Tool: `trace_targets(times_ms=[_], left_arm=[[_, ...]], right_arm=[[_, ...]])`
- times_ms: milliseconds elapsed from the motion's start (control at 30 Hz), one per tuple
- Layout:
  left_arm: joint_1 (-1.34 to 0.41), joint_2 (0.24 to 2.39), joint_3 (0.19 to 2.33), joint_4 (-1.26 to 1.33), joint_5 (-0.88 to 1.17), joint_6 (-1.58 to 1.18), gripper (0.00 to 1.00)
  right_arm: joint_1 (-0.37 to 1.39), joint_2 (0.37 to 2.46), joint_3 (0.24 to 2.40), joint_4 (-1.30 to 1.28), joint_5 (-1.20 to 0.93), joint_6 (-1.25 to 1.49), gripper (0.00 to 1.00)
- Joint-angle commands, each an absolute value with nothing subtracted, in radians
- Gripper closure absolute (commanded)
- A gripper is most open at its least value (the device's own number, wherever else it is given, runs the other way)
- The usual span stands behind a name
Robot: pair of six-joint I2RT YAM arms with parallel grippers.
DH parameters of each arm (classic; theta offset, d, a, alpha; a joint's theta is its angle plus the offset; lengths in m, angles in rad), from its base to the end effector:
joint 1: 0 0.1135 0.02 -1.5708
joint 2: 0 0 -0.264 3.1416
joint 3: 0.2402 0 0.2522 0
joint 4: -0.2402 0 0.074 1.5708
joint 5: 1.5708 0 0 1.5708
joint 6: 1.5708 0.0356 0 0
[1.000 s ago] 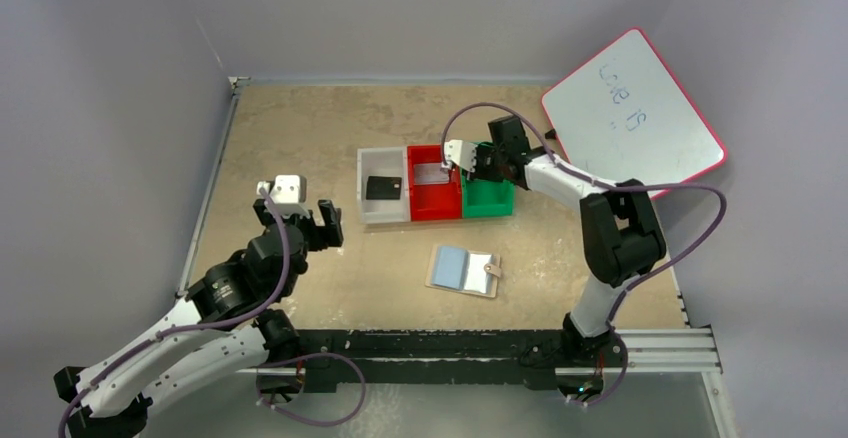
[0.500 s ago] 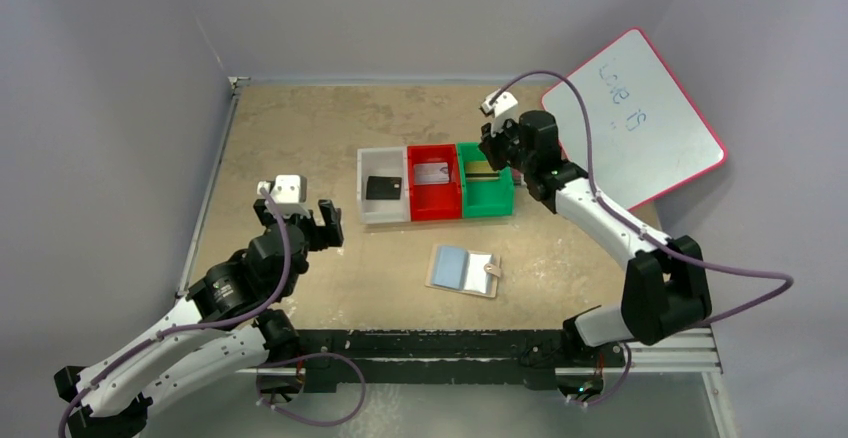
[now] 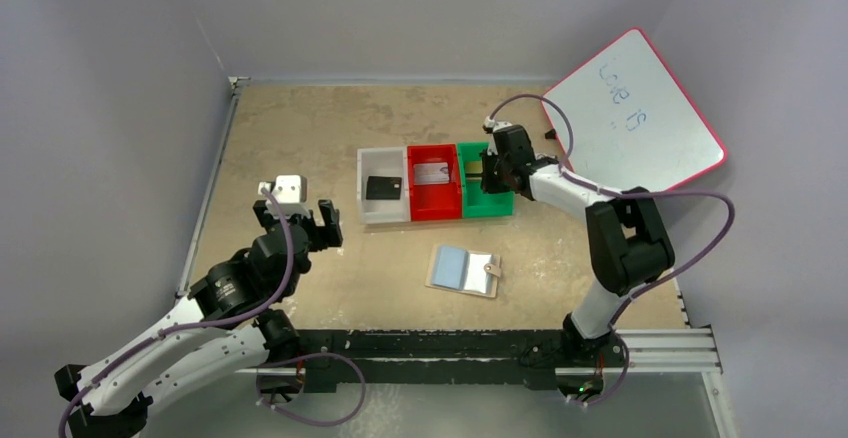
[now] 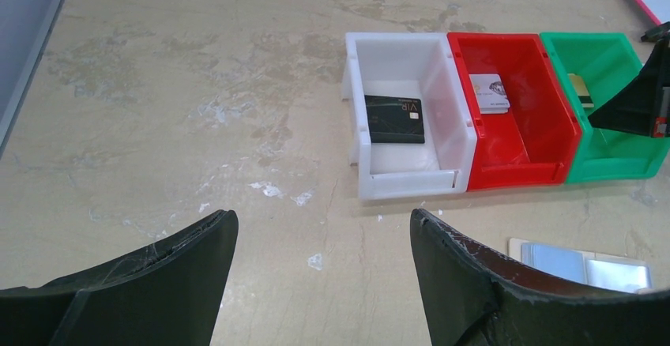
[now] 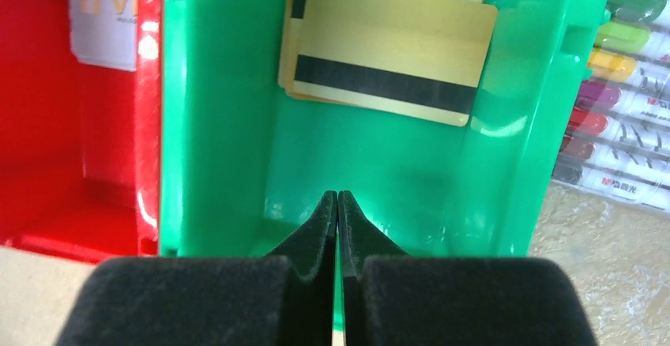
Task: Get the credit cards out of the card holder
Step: Place the credit card in the storage box.
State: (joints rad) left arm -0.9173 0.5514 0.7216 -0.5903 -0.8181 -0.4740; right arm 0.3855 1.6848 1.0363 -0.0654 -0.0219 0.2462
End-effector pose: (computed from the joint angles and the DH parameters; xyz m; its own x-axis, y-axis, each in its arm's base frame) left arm 0.0913 -0.0764 0.3123 -0.2834 -0.1431 -0.9483 0.0093 0.9884 -0.1519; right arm 0.3373 0.1377 0.2039 -0.6838 -0.0145 -0.7295 -0.2316 0.9524 0.1981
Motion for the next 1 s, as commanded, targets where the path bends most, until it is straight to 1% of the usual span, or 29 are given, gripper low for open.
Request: trace_targets(times_ms=[0, 267, 700, 967], left_arm=[[-0.915, 0.551, 0.743, -0.577, -0.843, -0.49, 0.2], [-0.915, 0.554, 0.745, -0.58, -0.846, -0.493, 0.2], [-0.914, 0.559, 0.746, -0.583, -0.849, -0.495, 0.2], [-0.914, 0.549, 0.748, -0.587, -0.851, -0.496, 0.2]], right_arm=[[0.384, 1.717, 1.128, -0.075, 0.067, 0.29, 1.0], [0.386, 1.832, 1.222, -0.097, 0.116, 0.264, 1.0], [0.421, 1.868, 1.196, -0.113, 0.129, 0.264, 1.0], [0.424, 1.901, 1.226, -0.131, 0.212, 0.266, 1.0]])
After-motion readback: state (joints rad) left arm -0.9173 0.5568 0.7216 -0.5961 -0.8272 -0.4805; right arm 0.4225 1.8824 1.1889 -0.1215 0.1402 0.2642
